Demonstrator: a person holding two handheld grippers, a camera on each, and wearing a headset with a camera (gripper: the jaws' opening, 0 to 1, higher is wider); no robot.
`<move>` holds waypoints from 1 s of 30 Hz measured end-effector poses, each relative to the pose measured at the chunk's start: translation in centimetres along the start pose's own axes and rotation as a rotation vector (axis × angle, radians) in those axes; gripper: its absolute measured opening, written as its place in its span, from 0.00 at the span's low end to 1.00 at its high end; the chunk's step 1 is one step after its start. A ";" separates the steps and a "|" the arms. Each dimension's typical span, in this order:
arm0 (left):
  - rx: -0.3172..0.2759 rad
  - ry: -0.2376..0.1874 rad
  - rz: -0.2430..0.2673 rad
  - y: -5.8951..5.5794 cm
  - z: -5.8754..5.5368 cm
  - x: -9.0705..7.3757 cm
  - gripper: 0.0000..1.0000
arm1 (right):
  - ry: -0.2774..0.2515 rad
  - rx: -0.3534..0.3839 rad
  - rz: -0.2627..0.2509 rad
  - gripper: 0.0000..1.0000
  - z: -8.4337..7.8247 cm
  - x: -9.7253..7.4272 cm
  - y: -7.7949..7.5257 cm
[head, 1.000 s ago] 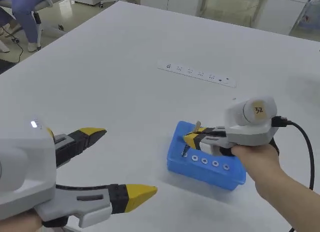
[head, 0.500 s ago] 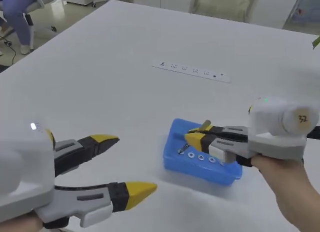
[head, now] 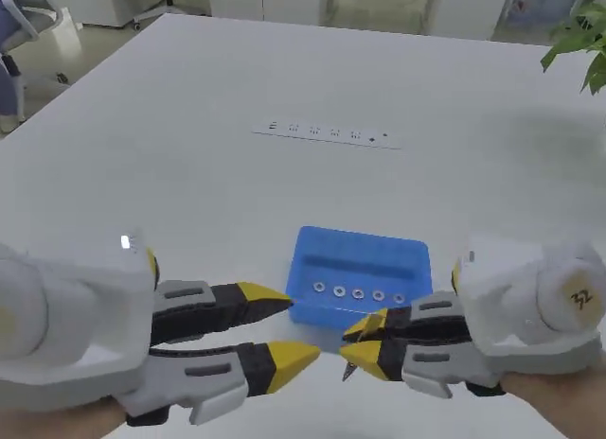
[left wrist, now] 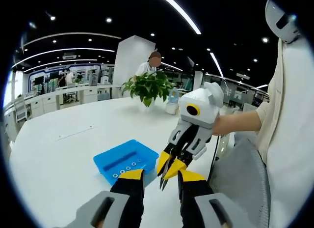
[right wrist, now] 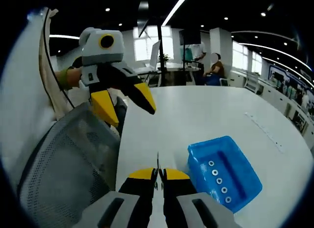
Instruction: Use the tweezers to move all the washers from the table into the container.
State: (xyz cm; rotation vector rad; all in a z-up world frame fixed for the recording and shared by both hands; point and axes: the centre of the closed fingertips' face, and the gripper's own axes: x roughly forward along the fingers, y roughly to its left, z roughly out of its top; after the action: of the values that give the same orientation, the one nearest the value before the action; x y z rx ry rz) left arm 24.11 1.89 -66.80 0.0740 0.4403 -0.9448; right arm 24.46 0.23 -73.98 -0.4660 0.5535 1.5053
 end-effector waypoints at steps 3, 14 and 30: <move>0.035 0.025 -0.044 -0.8 0.1 0.7 0.16 | 0.030 -0.026 0.014 0.02 -0.6 0.3 0.8; 0.161 0.166 -0.183 -4.5 -1.7 3.5 0.08 | 0.155 -0.167 0.030 0.02 -2.3 0.7 2.4; 0.400 0.372 -0.208 -4.4 -4.7 4.9 0.00 | 0.217 -0.189 0.028 0.03 -3.9 0.8 2.8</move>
State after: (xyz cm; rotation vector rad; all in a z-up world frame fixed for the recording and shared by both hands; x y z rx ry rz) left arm 21.50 -3.33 -72.46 0.5835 0.6033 -1.2200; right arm 21.40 -1.42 -77.45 -0.7779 0.5900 1.5505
